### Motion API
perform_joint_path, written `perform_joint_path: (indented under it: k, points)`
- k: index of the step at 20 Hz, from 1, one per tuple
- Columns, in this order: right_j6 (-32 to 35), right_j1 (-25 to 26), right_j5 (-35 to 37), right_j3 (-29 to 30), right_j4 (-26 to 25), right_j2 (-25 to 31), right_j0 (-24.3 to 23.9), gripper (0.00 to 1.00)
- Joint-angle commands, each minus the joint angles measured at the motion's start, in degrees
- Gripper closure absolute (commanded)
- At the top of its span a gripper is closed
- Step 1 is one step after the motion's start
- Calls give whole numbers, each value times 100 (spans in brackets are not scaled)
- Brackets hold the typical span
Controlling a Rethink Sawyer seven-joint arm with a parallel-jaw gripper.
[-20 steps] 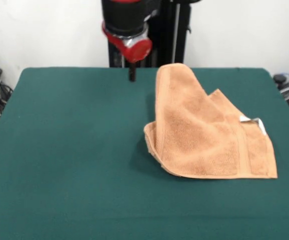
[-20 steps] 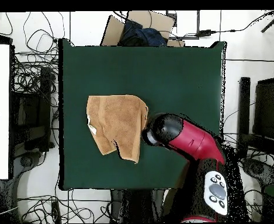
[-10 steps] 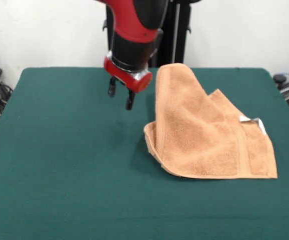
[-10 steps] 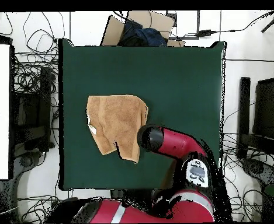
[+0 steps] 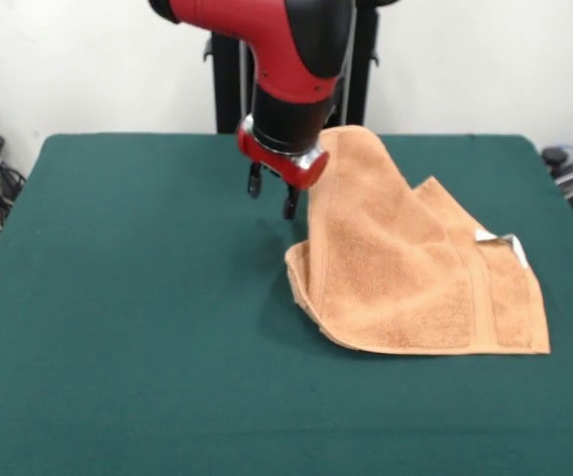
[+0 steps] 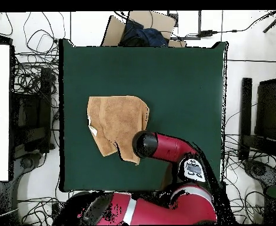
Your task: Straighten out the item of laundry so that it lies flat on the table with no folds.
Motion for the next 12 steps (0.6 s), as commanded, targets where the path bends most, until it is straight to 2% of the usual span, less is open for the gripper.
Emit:
perform_joint_path:
  k: [1, 12]
  points:
    - [-530, -127, 507, 295, -273, 1152, -313, 0]
    - [-257, -415, 916, 208, -146, 1536, -583, 0]
